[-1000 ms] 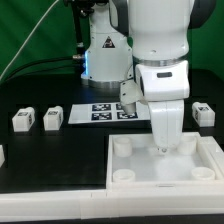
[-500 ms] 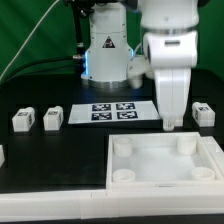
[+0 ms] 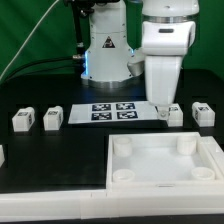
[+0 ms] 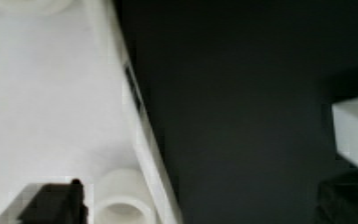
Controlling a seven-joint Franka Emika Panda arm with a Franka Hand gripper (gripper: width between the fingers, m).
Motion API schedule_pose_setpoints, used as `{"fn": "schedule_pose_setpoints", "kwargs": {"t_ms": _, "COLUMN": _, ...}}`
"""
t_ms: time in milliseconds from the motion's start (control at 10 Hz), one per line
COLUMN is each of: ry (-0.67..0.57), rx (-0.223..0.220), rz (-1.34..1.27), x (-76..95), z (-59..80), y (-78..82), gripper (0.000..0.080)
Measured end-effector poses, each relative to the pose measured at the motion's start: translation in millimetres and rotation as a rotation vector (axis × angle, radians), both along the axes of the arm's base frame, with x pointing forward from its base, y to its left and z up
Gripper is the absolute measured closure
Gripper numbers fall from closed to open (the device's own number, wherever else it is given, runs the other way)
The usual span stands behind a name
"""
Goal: Assemble one leg
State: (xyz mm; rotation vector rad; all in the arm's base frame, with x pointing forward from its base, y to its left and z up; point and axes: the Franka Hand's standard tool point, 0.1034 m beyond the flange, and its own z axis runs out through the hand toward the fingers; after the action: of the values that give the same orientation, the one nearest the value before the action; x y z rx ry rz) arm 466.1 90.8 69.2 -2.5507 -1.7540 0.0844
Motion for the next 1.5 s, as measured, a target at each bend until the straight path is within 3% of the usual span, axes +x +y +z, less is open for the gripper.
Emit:
{"fn": "schedule_pose_setpoints", "kwargs": {"t_ms": 200, "ry": 0.003, "rx": -0.011, "rz": -0.185, "x": -0.5, "z": -0.5, "y": 0.0, "gripper": 0.0151}}
{"fn": "schedule_pose_setpoints", "kwargs": {"t_ms": 300, "ry": -0.002, "rx": -0.010, "rz": -0.281, "x": -4.6, "z": -4.3, "y": -4.5, "gripper": 0.0151}}
{"fn": "schedule_pose_setpoints", "kwargs": {"t_ms": 500, "ry": 0.021, "rx": -0.024, "rz": -0.596, "x": -17.4, "z": -10.2, "y": 2.0, "gripper": 0.0151}}
{"fn": "schedule_pose_setpoints", "kwargs": {"t_ms": 800, "ry": 0.034, "rx": -0.046, "rz": -0.955, "x": -29.3, "z": -13.3, "y": 27.6, "gripper": 0.0151}}
{"fn": "schedule_pose_setpoints", "kwargs": {"t_ms": 1300, "ry": 0.050, "rx": -0.057, "rz": -1.100, "x": -44.1, "z": -15.3, "y": 81.9, "gripper": 0.0151}}
{"fn": "schedule_pose_setpoints", "kwargs": {"t_ms": 1500, "ry": 0.059, "rx": -0.060, "rz": -1.098, "x": -45.1, "z": -13.7, "y": 91.3, "gripper": 0.0151}}
